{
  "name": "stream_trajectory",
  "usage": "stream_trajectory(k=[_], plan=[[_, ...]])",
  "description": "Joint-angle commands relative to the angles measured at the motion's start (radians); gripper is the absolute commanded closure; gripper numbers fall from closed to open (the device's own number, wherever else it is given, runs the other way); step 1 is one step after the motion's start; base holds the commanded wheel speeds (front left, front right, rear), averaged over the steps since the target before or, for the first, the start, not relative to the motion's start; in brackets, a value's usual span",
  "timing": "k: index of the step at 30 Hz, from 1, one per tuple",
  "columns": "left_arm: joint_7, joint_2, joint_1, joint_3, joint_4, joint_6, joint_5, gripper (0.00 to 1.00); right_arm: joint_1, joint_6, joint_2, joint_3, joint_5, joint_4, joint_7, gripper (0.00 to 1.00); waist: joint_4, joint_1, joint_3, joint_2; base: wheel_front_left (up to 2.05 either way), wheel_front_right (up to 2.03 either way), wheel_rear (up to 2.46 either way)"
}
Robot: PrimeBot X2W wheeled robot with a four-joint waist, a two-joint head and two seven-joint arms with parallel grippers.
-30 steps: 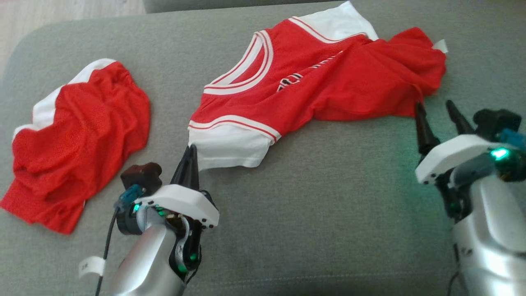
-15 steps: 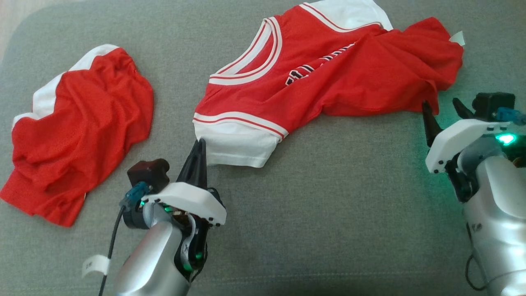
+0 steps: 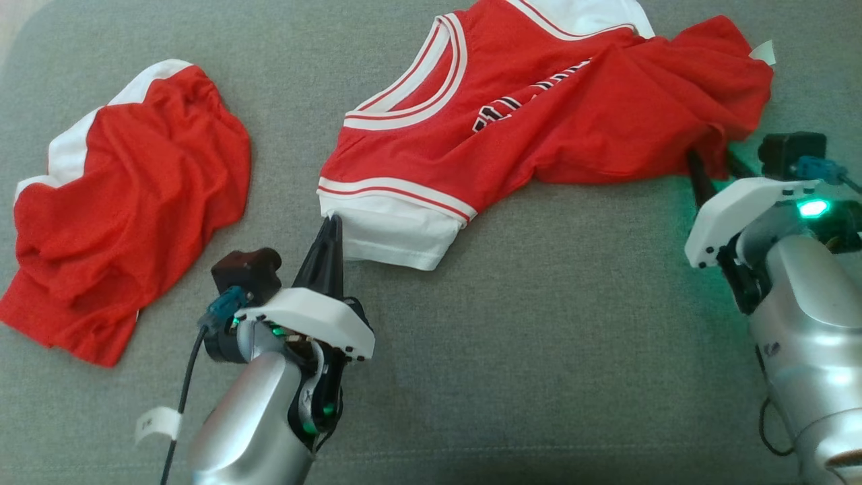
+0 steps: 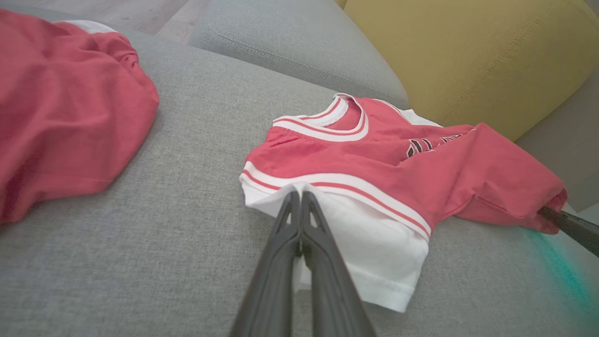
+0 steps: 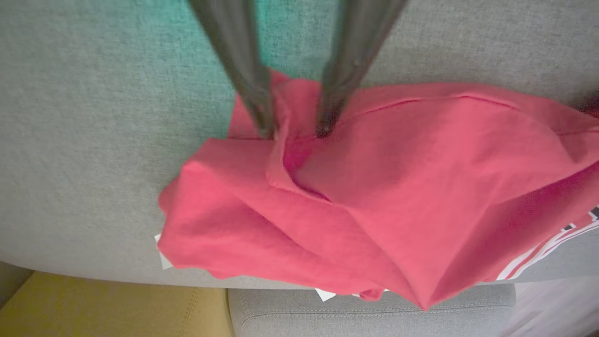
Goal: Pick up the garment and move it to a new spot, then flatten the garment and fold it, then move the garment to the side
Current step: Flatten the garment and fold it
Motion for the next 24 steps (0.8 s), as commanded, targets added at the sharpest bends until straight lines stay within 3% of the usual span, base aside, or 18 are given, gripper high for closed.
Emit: stream_trajectory(k=[1, 10, 14, 18, 23, 24], plan=[[-0.004, 0.013, -0.036, 0.024, -0.033, 0.006, 0.008, 1.0, -0.032, -0.001, -0.008, 0.028, 0.012, -0.019, -0.012, 1.0, 0.0, 0.0, -0.001, 0.0, 0.0, 0.0, 0.0], [-0.009, 0.033, -0.031, 0.052, -0.052, 0.007, -0.009, 1.0, -0.026, -0.001, -0.044, 0.204, 0.17, -0.055, 0.032, 1.0, -0.013, 0.0, -0.035, 0.0, 0.0, 0.0, 0.0], [-0.009, 0.054, -0.041, 0.085, -0.106, -0.011, -0.037, 1.0, 0.003, -0.001, -0.103, 0.345, 0.357, -0.194, 0.118, 1.0, -0.021, 0.0, -0.072, 0.0, 0.0, 0.0, 0.0], [0.026, 0.088, -0.076, 0.132, -0.19, -0.028, -0.083, 1.0, 0.028, -0.001, -0.207, 0.452, 0.616, -0.409, 0.239, 1.0, -0.03, 0.0, -0.12, 0.0, 0.0, 0.0, 0.0], [0.11, 0.149, -0.169, 0.209, -0.311, -0.032, -0.145, 1.0, 0.03, -0.001, -0.307, 0.449, 0.916, -0.612, 0.365, 1.0, -0.039, 0.0, -0.189, 0.0, 0.0, 0.0, 0.0], [0.11, 0.149, -0.169, 0.209, -0.311, -0.032, -0.145, 1.0, 0.03, -0.001, -0.307, 0.449, 0.916, -0.612, 0.365, 1.0, -0.039, 0.0, -0.189, 0.0, 0.0, 0.0, 0.0]])
